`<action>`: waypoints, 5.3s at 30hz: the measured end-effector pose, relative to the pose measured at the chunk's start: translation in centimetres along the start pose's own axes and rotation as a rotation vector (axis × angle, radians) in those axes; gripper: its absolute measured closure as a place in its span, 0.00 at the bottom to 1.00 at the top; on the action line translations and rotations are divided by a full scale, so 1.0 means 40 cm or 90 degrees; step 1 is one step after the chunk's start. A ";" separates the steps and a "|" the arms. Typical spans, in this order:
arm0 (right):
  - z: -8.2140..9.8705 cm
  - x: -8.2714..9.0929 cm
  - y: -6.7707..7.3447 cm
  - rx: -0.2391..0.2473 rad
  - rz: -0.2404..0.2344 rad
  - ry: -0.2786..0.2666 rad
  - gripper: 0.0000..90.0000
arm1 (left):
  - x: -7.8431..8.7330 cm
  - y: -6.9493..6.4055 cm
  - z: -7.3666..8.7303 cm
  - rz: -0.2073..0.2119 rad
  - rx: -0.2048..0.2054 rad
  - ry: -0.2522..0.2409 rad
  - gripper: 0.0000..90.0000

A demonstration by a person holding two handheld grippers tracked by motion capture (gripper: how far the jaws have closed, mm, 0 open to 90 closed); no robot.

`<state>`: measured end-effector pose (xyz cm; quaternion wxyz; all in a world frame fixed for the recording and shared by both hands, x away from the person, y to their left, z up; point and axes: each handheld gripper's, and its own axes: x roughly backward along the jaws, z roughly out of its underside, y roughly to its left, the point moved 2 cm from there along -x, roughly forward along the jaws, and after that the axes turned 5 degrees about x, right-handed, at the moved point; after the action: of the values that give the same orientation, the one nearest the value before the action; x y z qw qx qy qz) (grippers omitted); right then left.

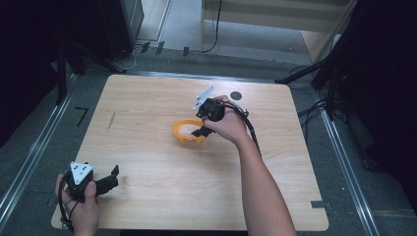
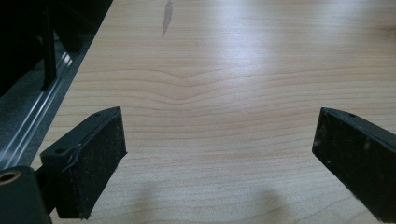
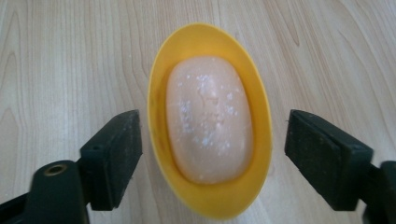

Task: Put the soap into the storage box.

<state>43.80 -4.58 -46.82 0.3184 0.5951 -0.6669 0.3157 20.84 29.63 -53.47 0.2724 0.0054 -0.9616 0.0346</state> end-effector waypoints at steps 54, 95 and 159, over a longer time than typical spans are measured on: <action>0.329 0.148 0.213 -0.197 0.113 -0.066 0.00 | -0.001 -0.003 0.000 -0.004 -0.009 0.004 0.03; 0.544 0.238 0.367 -0.292 0.158 -0.107 0.00 | -0.001 -0.005 0.000 -0.007 -0.013 0.005 0.03; 0.827 0.344 0.511 -0.412 0.301 -0.210 0.02 | 0.001 -0.010 0.002 -0.007 -0.019 0.005 0.03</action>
<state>20.64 -37.32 -56.47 0.2966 0.3379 -0.8915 0.0550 20.78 29.23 -53.51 0.2764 0.0062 -0.9608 0.0186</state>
